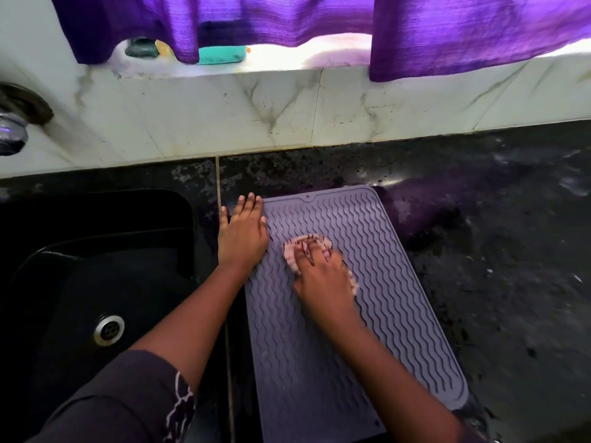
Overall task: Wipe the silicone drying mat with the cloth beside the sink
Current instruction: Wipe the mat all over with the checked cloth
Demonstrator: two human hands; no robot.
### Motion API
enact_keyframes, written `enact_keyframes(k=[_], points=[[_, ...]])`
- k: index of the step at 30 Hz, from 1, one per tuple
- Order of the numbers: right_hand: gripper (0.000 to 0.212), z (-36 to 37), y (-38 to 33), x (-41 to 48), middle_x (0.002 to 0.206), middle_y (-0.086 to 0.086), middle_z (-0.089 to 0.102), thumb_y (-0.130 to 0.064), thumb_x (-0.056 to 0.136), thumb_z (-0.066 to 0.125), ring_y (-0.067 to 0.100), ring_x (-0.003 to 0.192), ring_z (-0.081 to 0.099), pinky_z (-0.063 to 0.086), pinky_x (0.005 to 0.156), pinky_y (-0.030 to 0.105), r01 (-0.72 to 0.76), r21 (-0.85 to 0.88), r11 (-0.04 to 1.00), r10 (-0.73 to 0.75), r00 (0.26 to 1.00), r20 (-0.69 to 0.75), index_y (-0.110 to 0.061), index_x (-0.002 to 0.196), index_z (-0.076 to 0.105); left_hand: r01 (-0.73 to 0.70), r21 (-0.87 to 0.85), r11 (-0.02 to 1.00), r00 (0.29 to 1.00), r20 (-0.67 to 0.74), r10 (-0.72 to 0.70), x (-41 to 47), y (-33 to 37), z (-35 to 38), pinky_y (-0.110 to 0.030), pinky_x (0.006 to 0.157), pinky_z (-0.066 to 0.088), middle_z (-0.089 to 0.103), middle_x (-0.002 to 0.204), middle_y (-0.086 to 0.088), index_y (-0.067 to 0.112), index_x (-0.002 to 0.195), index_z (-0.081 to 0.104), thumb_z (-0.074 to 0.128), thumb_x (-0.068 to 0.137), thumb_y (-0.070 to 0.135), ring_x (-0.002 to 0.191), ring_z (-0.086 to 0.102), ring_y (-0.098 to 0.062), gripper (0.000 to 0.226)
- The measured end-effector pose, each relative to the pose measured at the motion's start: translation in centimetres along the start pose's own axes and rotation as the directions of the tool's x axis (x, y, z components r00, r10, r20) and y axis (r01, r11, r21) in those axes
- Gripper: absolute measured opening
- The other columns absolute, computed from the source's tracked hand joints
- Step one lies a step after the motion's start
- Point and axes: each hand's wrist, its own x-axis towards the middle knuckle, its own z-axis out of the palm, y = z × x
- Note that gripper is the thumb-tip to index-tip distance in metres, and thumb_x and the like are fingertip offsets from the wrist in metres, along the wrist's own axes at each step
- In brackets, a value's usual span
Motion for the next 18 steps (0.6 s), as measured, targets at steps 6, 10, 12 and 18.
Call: enact_keyframes(k=[6, 10, 12, 18], points=[[0.045, -2.0, 1.1, 2.5, 0.137, 0.009, 0.044, -0.034, 0.092, 0.048, 0.026, 0.109, 0.039, 0.038, 0.087, 0.038, -0.088, 0.211, 0.974, 0.113, 0.987, -0.111, -0.02, 0.135, 0.042, -0.01, -0.016, 1.0, 1.0, -0.002, 0.01, 0.0, -0.1, 0.0, -0.046, 0.116, 0.003, 0.024, 0.155, -0.001, 0.016, 0.147, 0.025, 0.026, 0.097, 0.029, 0.144, 0.014, -0.016, 0.052], [0.046, -2.3, 1.7, 5.5, 0.138, 0.01, 0.043, -0.032, 0.093, 0.044, 0.031, 0.115, 0.036, 0.038, 0.089, 0.04, -0.138, 0.025, 0.99, 0.139, 0.989, -0.048, -0.016, 0.136, 0.04, -0.006, 0.001, 1.0, 1.0, -0.012, 0.006, -0.1, -0.1, 0.1, -0.046, 0.115, 0.002, 0.025, 0.155, 0.0, 0.016, 0.147, 0.025, 0.026, 0.097, 0.03, 0.144, 0.015, -0.015, 0.052], [0.045, -2.1, 2.1, 4.4, 0.136, 0.01, 0.046, -0.033, 0.093, 0.043, 0.032, 0.114, 0.038, 0.039, 0.088, 0.039, -0.114, -0.025, 0.993, 0.114, 0.993, -0.005, -0.015, 0.134, 0.042, -0.007, 0.0, 1.0, 1.0, -0.014, 0.007, 0.0, -0.2, 0.1, -0.047, 0.115, 0.001, 0.025, 0.155, 0.0, 0.016, 0.147, 0.025, 0.025, 0.097, 0.03, 0.144, 0.015, -0.015, 0.052], [0.034, -3.0, 3.4, 3.2, 0.103, 0.005, 0.062, -0.035, 0.092, 0.046, 0.019, 0.091, 0.045, 0.036, 0.084, 0.035, -0.148, 0.146, 0.978, 0.146, 0.989, 0.026, -0.019, 0.118, 0.059, -0.004, -0.015, 1.0, 1.0, -0.009, 0.003, -0.1, 0.0, 0.0, -0.046, 0.116, 0.001, 0.024, 0.155, -0.001, 0.016, 0.147, 0.025, 0.026, 0.097, 0.03, 0.144, 0.014, -0.015, 0.052]])
